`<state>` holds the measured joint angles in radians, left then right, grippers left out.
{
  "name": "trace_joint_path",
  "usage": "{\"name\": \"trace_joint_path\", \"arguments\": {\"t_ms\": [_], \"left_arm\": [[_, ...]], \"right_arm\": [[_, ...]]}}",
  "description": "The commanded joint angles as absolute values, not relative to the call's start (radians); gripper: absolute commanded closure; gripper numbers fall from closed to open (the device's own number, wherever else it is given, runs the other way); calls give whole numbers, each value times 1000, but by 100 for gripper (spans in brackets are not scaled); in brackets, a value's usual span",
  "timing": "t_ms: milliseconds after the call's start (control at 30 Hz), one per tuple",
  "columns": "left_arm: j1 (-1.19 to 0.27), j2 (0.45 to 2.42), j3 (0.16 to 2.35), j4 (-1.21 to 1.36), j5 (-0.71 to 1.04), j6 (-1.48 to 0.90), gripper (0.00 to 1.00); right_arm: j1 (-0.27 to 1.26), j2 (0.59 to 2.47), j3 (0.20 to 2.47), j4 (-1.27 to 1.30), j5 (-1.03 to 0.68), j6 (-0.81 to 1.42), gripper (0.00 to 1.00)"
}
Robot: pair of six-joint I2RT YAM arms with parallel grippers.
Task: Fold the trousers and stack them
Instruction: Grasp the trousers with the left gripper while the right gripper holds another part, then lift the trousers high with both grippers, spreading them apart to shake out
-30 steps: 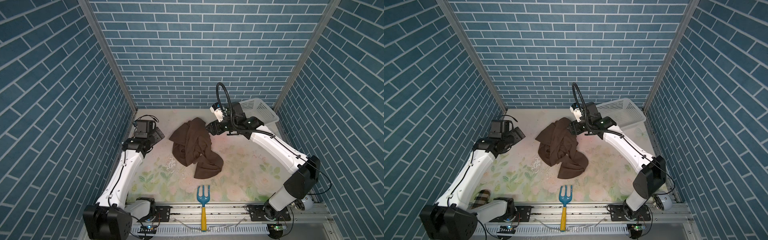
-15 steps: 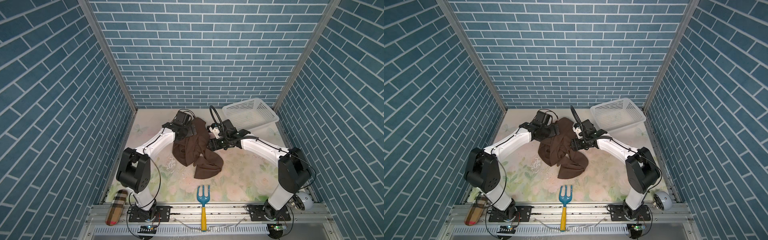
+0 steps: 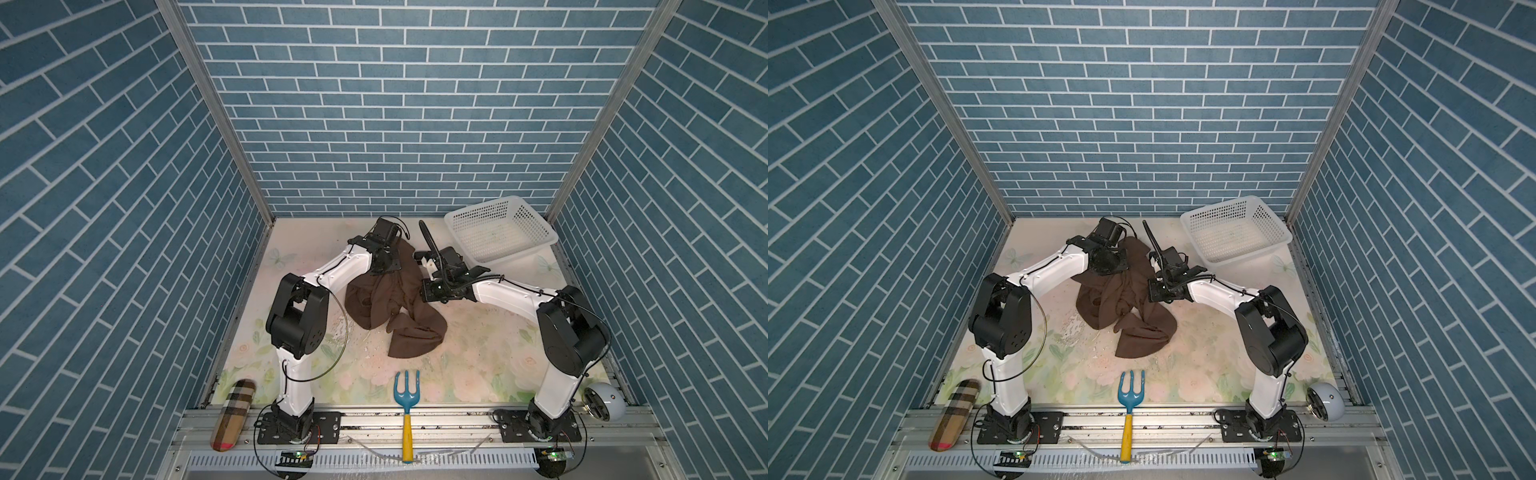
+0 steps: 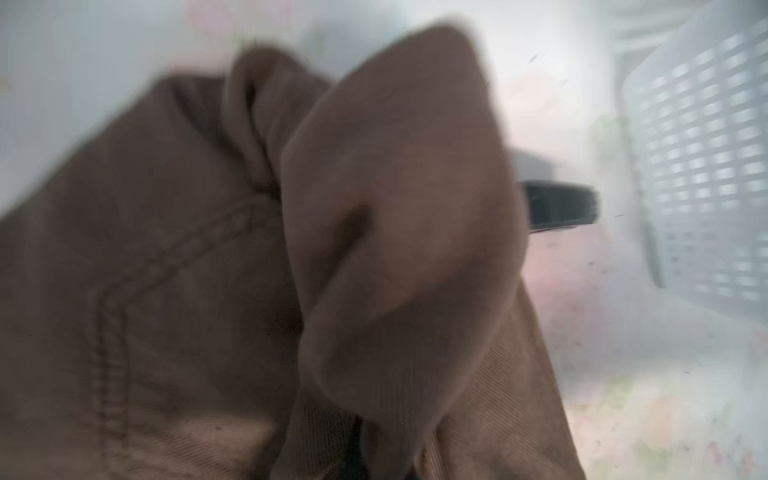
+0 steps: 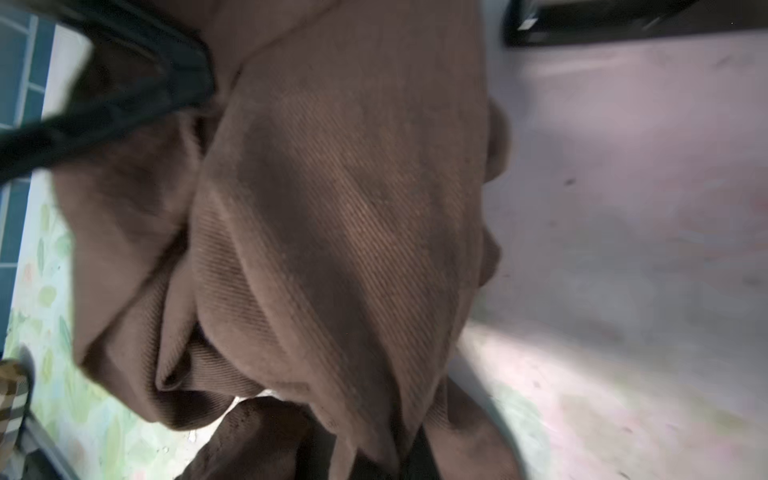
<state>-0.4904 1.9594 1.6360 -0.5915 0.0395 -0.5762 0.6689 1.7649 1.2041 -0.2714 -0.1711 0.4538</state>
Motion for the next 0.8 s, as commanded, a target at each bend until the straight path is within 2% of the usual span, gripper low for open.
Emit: {"name": "trace_joint_path", "arguments": {"t_ms": [0, 167, 300, 600, 767], "left_arm": [[-490, 1879, 1764, -714, -23, -515, 100], [-488, 1751, 1940, -852, -142, -474, 100], [-485, 1605, 2004, -904, -298, -441, 100], [-388, 1191, 1774, -777, -653, -412, 100], [-323, 1064, 1704, -788, -788, -407, 99]], "right_arm": [[622, 1670, 1210, -320, -39, 379, 100], [519, 1574, 1241, -367, -2, 361, 100], [471, 1466, 1286, -403, 127, 334, 100], [352, 1298, 1390, -462, 374, 341, 100], [292, 1201, 1381, -448, 444, 353, 100]]}}
